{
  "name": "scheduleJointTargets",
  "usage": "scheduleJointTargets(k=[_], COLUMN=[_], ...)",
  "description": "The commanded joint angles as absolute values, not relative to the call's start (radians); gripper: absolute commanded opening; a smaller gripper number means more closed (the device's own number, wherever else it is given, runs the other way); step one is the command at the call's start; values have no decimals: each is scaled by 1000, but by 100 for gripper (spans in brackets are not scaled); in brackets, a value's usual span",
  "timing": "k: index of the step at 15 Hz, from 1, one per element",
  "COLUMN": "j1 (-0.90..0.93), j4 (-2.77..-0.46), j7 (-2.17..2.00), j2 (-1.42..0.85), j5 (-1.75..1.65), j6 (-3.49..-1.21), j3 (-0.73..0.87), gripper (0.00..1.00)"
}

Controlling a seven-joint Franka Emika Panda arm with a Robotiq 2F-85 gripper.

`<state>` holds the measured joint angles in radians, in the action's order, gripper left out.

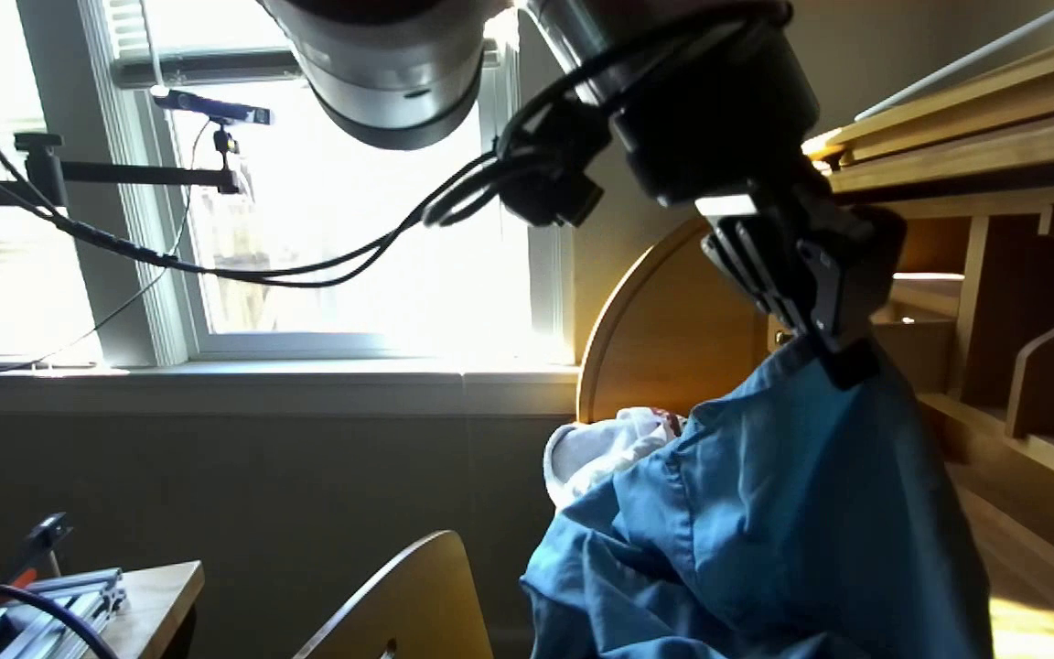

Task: Hang the blue fabric on the backrest of the chair.

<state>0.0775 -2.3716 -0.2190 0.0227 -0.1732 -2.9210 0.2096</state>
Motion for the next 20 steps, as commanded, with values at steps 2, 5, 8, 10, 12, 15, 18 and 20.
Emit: scheduleJointTargets(k=[2, 5, 8, 10, 12, 15, 18, 20], j1=[66, 81, 165, 135, 87, 81, 93, 76], j4=[-2474, -2507, -2553, -2559, -2523, -2532, -2535, -2548], j7=[-310, -283, -202, -146, -160, -162, -153, -156], j2=[192, 273, 371, 416, 353, 389, 396, 433], j5=[-270, -232, -101, 10, 5, 23, 40, 33], j6=[-3006, -2974, -2912, -2809, -2839, -2789, -2766, -2734], j3=[186, 178, 204, 141, 100, 83, 92, 69], gripper=[0, 0, 0, 0, 2, 2, 0, 0])
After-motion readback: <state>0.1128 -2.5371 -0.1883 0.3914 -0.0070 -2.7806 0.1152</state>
